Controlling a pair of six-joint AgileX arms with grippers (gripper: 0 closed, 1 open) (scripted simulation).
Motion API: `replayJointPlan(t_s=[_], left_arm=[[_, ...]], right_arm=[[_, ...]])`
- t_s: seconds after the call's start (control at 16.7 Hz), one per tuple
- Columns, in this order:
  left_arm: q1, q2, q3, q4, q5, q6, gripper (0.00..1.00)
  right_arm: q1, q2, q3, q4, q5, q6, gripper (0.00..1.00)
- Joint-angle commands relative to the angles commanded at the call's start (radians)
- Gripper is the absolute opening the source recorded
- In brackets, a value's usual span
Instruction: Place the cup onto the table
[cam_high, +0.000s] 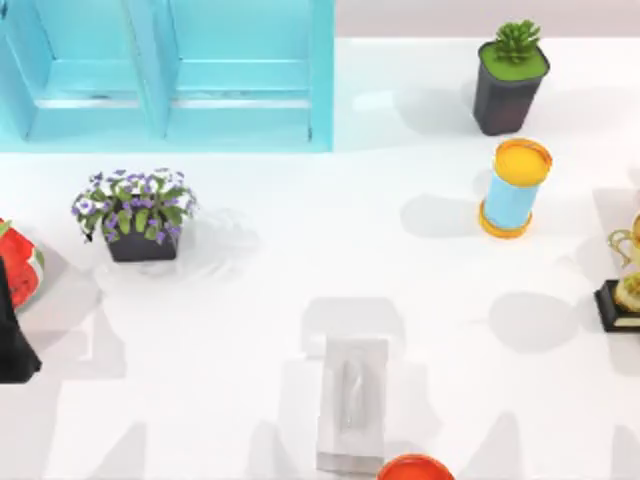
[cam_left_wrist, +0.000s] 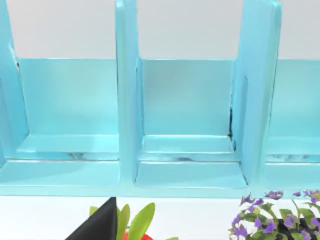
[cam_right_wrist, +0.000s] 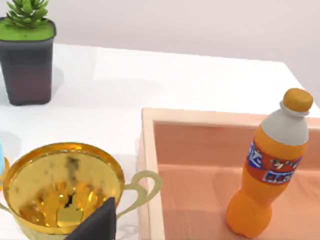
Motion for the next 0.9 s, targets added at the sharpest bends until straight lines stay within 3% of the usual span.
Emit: replayJointPlan(t_s=[0.9], left_arm=[[0.0, 0.0, 0.0, 0.0, 0.0, 0.0, 1.0]], right_arm=[[-0.537, 1.182, 0.925, -0.945, -0.006, -0.54, 1.0]])
